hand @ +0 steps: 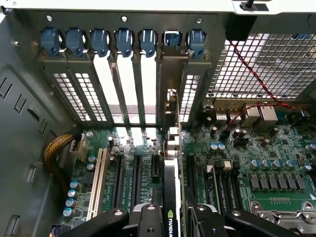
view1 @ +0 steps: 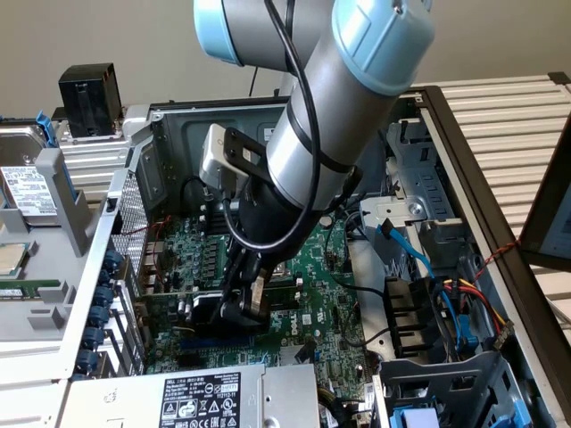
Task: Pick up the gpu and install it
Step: 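Insert the gpu into the slot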
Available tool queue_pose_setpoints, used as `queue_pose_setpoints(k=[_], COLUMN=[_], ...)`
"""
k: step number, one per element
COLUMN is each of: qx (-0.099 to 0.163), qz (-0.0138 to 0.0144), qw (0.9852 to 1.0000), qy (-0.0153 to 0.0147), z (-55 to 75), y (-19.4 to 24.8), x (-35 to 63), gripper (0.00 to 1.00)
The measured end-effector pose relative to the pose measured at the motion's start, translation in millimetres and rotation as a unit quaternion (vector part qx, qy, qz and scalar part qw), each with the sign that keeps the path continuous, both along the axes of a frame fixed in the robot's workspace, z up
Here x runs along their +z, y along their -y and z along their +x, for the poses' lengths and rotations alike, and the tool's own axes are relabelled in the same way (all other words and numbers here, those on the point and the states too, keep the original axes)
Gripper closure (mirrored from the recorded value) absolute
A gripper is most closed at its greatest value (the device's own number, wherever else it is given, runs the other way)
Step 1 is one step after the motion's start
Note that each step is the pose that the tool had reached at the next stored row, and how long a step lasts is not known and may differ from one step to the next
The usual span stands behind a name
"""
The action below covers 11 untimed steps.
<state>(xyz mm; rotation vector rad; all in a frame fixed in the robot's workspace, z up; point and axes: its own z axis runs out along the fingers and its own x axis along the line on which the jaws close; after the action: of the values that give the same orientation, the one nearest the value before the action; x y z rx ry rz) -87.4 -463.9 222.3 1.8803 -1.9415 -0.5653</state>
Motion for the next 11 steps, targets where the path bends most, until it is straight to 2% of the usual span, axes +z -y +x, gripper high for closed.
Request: queue_pose_setpoints(k=[11], qx=[-0.002], qz=[-0.0001], qw=[1.0000], qy=[0.0000], z=[-0.7], y=[0.0], x=[-1.2], gripper=[0.73])
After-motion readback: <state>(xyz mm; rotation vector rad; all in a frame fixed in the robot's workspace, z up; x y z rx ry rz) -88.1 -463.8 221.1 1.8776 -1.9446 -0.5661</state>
